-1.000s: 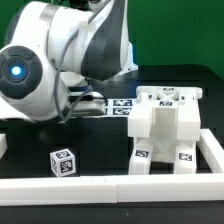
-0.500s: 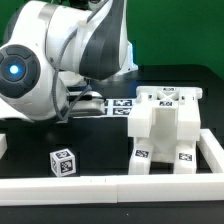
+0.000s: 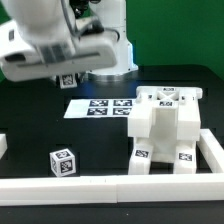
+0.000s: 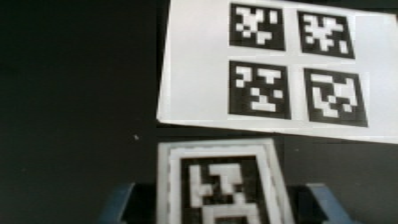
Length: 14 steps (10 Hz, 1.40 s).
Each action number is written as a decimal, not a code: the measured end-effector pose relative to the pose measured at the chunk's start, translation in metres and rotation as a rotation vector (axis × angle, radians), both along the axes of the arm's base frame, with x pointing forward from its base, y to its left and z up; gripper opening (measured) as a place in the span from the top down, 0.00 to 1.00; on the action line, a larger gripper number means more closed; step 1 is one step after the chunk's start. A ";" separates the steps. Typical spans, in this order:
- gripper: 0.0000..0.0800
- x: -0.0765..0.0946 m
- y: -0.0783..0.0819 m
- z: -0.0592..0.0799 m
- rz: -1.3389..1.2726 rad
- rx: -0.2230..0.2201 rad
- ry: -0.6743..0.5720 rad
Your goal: Assemble chair
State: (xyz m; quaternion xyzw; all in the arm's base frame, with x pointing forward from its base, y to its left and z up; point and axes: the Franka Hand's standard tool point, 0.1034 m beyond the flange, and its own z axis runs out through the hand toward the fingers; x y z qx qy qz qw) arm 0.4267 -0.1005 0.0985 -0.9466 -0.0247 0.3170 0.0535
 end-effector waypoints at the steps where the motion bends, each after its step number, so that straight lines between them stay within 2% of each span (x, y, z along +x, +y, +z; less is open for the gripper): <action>1: 0.65 0.001 -0.001 -0.005 -0.006 -0.006 -0.055; 2: 0.65 0.005 -0.002 -0.006 -0.008 -0.011 -0.115; 3: 0.65 0.013 -0.001 -0.004 -0.018 -0.016 -0.226; 4: 0.65 0.020 0.017 0.009 -0.047 -0.021 -0.269; 5: 0.65 0.047 0.035 0.027 -0.067 0.024 -0.379; 6: 0.65 0.068 0.047 0.048 -0.093 0.041 -0.482; 7: 0.65 0.077 0.045 0.061 -0.060 0.036 -0.589; 8: 0.65 0.068 0.039 0.060 -0.064 0.026 -0.640; 10: 0.65 0.071 0.035 0.056 -0.071 0.004 -0.744; 11: 0.65 0.077 0.035 0.057 -0.095 -0.025 -0.819; 13: 0.65 0.108 0.078 0.063 -0.114 -0.046 -0.954; 14: 0.65 0.124 0.099 0.073 -0.117 -0.047 -1.003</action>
Offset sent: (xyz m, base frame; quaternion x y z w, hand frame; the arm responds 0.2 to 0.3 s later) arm 0.0460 0.0716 0.0371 0.0135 0.1459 0.0362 0.9885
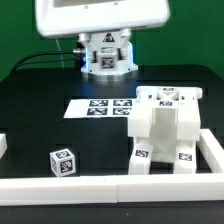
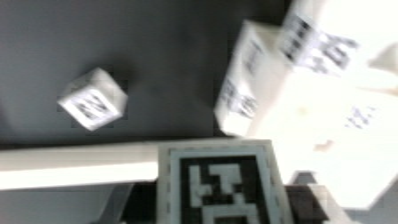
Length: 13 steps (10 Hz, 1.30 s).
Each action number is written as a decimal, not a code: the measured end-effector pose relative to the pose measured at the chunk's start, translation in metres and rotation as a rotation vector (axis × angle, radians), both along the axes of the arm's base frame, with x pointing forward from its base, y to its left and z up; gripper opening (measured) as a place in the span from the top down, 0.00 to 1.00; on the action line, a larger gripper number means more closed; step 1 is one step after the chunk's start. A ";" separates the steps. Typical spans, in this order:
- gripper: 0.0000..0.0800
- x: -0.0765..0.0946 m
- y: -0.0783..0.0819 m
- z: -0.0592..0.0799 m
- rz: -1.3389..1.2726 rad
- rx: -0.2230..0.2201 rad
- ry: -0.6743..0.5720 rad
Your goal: Assemble chair
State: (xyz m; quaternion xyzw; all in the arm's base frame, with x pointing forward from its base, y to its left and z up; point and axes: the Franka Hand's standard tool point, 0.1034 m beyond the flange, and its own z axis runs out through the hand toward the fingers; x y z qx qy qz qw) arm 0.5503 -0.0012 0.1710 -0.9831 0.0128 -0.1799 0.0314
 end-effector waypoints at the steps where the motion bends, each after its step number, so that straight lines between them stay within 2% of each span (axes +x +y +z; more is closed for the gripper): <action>1: 0.65 0.006 0.008 0.011 0.036 -0.038 -0.071; 2: 0.65 -0.004 -0.006 0.011 0.035 -0.084 -0.137; 3: 0.65 -0.006 -0.008 0.011 0.026 -0.103 -0.173; 5: 0.65 -0.004 -0.003 0.009 0.024 -0.099 -0.176; 6: 0.65 0.006 0.014 0.002 0.000 -0.077 -0.176; 8: 0.65 0.035 0.066 0.005 -0.040 -0.014 -0.218; 9: 0.65 0.039 0.085 -0.004 -0.059 0.000 -0.243; 10: 0.65 0.036 0.093 -0.012 -0.073 0.009 -0.236; 13: 0.65 0.035 0.089 -0.012 -0.072 0.001 -0.242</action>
Offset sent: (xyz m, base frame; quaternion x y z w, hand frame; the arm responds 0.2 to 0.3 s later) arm 0.0000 0.0000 0.0000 0.0000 0.0650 0.0000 0.9979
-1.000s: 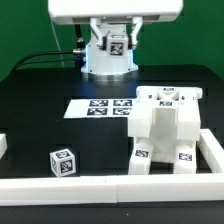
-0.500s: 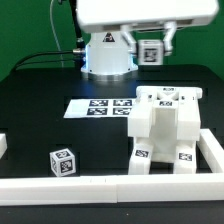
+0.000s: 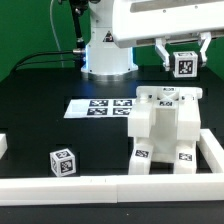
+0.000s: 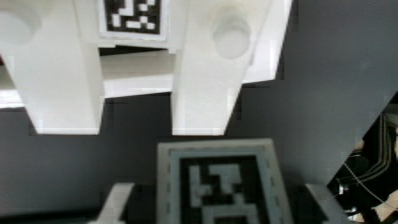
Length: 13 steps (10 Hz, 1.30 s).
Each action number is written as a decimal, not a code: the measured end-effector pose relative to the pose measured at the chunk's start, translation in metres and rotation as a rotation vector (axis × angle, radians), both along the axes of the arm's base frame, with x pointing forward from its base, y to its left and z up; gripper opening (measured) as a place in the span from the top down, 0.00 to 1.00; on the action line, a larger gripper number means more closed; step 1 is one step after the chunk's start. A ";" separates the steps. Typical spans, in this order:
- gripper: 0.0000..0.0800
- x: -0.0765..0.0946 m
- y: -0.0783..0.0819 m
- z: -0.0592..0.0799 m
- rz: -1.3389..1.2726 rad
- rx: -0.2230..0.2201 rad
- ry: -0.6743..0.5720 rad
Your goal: Assemble chair
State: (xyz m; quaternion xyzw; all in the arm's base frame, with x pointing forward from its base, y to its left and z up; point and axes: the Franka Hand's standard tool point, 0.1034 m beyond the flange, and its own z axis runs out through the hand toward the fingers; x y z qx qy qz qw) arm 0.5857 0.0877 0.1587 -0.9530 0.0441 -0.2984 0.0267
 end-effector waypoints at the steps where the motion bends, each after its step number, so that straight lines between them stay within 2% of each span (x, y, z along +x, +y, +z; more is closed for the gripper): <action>1: 0.65 -0.009 -0.002 -0.006 -0.001 -0.018 -0.023; 2: 0.65 -0.015 -0.002 -0.014 0.001 -0.025 -0.016; 5: 0.65 -0.016 -0.001 -0.028 0.003 -0.033 0.003; 9: 0.65 -0.013 0.016 -0.037 0.026 -0.036 0.006; 13: 0.65 -0.014 0.014 -0.041 0.025 -0.040 0.012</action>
Offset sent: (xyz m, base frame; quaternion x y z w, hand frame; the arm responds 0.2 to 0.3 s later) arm 0.0056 -0.0015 -0.0112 -0.0115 0.0217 -0.0110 0.9996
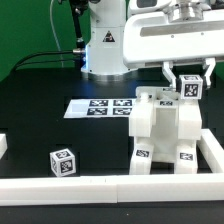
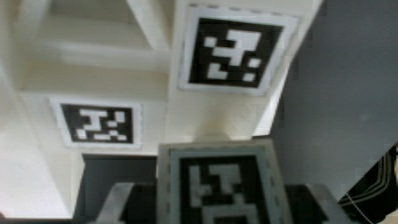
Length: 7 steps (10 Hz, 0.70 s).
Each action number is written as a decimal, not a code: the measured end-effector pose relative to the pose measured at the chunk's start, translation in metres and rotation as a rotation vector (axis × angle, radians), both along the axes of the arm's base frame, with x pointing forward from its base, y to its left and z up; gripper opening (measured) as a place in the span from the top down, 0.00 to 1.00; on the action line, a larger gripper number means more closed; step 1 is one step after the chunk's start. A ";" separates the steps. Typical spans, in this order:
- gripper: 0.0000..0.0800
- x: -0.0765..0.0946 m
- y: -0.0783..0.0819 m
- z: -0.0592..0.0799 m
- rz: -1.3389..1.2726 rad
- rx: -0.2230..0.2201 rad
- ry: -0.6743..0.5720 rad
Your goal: Assemble chair
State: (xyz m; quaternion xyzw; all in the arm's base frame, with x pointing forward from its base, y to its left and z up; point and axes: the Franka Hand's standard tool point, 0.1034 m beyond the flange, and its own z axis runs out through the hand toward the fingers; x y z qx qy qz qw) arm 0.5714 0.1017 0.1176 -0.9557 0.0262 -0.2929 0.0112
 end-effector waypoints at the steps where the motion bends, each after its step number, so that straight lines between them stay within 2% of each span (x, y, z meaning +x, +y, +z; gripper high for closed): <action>1: 0.65 0.000 -0.002 -0.003 -0.002 -0.003 0.002; 7: 0.65 0.003 -0.002 -0.003 -0.004 -0.005 -0.008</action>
Offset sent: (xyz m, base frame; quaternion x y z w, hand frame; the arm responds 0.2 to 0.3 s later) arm 0.0066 -0.0006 -0.0042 -0.0052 0.0054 0.0026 1.0000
